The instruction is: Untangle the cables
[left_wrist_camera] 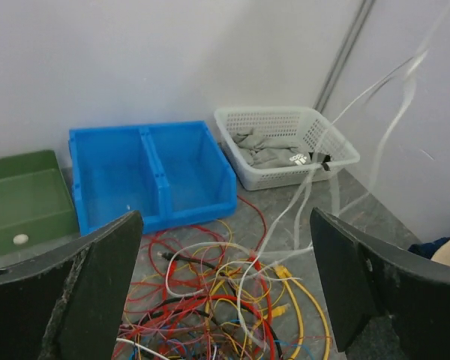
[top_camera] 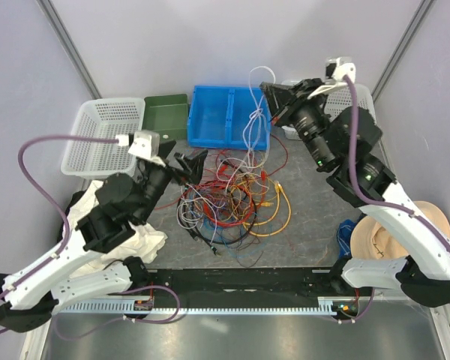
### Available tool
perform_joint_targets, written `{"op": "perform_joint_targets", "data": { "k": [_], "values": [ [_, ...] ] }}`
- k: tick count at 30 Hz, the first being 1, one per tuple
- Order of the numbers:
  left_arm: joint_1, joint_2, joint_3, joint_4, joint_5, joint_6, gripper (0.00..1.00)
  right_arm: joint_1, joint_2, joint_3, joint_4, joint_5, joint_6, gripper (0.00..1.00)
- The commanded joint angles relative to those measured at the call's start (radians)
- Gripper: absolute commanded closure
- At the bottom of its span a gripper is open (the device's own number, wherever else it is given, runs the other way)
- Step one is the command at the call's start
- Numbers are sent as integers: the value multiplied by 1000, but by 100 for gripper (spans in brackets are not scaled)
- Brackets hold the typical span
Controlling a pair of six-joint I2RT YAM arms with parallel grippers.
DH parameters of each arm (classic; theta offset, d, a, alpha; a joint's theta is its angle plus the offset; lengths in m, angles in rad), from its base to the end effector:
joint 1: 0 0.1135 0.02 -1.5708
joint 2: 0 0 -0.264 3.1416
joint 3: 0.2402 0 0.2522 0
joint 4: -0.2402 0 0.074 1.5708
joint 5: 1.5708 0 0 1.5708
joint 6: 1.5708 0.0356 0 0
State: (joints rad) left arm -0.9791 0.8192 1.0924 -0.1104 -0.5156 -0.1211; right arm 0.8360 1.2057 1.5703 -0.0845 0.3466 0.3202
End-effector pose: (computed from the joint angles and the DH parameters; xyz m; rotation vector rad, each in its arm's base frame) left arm 0.1055 -0.1255 0.4473 0.1852 1.4398 -0.5419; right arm 0.1675 0.1674 0.5332 -0.0396 1.3462 0.7597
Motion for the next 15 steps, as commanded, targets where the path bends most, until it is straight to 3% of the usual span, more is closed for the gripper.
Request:
{"op": "perform_joint_targets", "data": {
  "k": [1,7,15],
  "values": [
    [-1,-129,-248,260,-65,-115,2,3,-9,134,-104,29,6,100],
    [-3,-109,-437,638,360,-110,8,3,-8,188,-199,-47,77,100],
    [-3,-14,-364,877,512,-43,8,3,-51,99,-262,-83,108,100]
  ]
}}
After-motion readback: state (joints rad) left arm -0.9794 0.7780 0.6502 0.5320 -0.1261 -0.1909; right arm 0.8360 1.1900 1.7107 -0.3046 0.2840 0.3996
